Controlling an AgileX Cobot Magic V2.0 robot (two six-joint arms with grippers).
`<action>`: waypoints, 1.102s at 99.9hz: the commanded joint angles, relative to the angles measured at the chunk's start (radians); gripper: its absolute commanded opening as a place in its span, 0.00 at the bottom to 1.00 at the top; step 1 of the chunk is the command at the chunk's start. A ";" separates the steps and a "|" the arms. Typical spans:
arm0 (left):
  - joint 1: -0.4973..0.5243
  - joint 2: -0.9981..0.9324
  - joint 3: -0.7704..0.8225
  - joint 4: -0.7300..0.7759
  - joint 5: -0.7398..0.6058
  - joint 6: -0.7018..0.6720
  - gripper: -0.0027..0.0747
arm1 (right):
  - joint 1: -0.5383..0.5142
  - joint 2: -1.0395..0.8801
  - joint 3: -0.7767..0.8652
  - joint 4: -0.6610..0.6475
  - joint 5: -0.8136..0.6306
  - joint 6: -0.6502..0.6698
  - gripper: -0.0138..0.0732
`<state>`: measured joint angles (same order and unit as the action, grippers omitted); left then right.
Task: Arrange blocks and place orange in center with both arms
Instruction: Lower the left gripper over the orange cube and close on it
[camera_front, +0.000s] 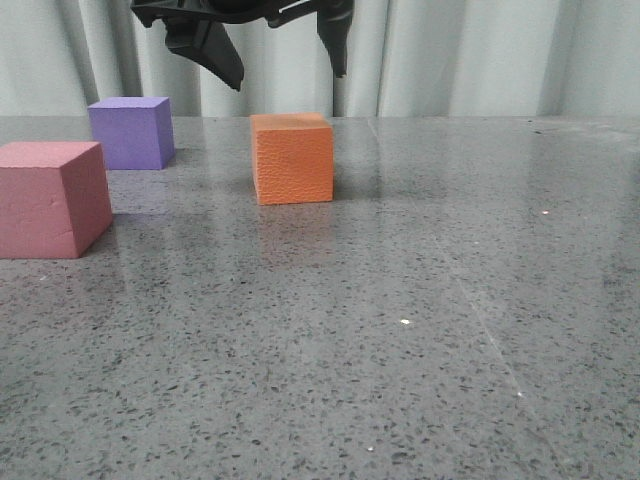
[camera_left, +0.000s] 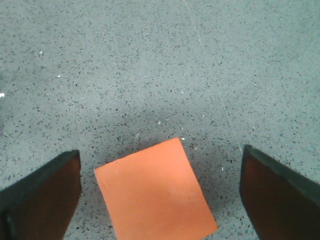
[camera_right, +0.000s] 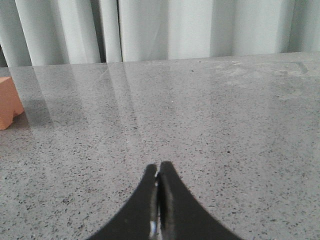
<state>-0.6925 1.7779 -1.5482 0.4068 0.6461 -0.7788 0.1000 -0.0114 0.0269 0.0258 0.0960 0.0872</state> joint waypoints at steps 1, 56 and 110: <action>-0.009 -0.047 -0.033 -0.003 -0.057 -0.015 0.81 | -0.007 -0.024 -0.014 0.004 -0.081 -0.008 0.08; -0.009 -0.028 -0.033 0.006 -0.031 -0.120 0.81 | -0.007 -0.024 -0.014 0.004 -0.081 -0.008 0.08; -0.020 0.049 -0.033 0.023 0.007 -0.146 0.74 | -0.007 -0.024 -0.014 0.004 -0.081 -0.008 0.08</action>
<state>-0.7044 1.8691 -1.5501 0.4054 0.6782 -0.9123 0.1000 -0.0114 0.0269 0.0258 0.0960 0.0872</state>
